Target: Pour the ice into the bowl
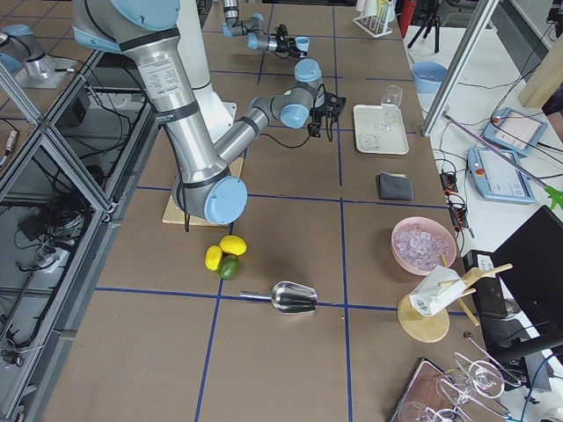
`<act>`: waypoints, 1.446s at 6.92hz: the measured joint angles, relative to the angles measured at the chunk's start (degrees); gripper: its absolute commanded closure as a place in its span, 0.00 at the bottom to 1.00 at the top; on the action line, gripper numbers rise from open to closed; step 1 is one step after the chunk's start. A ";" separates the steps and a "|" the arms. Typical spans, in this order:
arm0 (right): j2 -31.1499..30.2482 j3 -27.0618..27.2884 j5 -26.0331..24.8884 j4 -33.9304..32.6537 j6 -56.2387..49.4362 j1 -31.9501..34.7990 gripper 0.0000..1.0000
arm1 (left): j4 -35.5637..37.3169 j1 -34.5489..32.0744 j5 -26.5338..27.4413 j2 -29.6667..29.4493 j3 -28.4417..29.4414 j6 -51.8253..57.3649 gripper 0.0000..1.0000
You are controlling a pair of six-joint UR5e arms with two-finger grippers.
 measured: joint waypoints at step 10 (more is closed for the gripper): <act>-0.41 0.82 -0.03 -0.07 0.54 -0.77 0.00 | -11.67 0.23 -3.35 12.49 -16.77 15.79 0.00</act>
